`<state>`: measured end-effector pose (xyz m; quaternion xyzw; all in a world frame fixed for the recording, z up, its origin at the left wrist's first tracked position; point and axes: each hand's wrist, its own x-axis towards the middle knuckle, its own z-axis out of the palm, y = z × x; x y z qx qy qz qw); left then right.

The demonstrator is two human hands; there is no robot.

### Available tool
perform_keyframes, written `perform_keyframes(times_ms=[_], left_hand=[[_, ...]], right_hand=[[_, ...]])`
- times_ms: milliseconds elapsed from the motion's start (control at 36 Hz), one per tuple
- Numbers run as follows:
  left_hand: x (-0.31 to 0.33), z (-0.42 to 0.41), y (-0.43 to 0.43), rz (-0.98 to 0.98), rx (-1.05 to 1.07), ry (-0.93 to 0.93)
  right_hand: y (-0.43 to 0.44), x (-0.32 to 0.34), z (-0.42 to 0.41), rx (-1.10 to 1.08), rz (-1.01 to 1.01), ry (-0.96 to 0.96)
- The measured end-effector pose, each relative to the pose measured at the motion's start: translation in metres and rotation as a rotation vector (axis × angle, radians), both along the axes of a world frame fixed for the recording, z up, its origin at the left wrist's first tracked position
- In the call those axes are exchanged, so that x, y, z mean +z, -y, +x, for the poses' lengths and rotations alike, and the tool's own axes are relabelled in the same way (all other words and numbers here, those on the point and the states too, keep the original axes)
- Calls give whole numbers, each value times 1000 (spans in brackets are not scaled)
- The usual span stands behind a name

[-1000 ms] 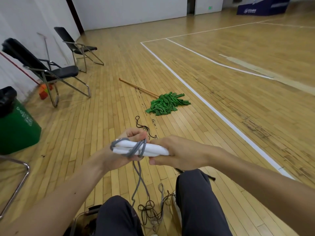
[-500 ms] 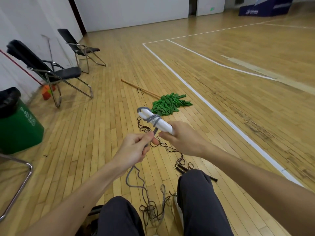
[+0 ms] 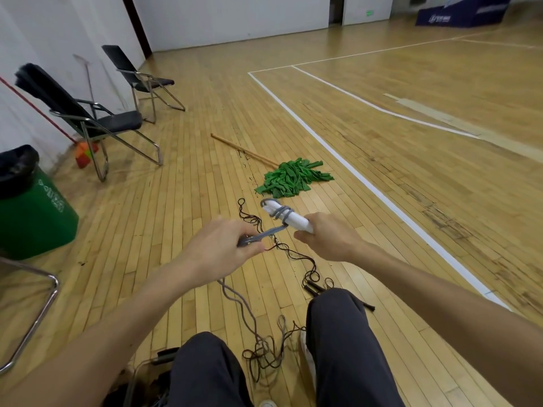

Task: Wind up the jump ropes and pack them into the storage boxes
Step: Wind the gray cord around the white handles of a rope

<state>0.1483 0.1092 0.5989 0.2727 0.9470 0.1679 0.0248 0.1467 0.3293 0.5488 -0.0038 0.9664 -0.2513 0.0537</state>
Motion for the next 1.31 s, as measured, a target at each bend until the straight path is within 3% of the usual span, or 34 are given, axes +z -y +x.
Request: perform_keyframes(times_ms=[167,417,722,944,1000,1139,1306], left_hand=[[24,-7,4,-180,-63,-259],[37,-20,-3,-233,-316,-344],[38,-33,2,85,-234,30],[19,-36,10,371,-304,522],[16,-31,7,425,-229,619],[-76,-93,52,401,-12,693],[-28,-19,4,623,-107,698]], right_hand=[[5,-6,6,64,52,142],[25,-1,24,282,136,265],[31,16,59,614,83,196],[31,28,69,691,46,38],[30,33,68,672,-34,-27],[26,48,60,627,-221,-165],[22,50,50,481,-310,-273]])
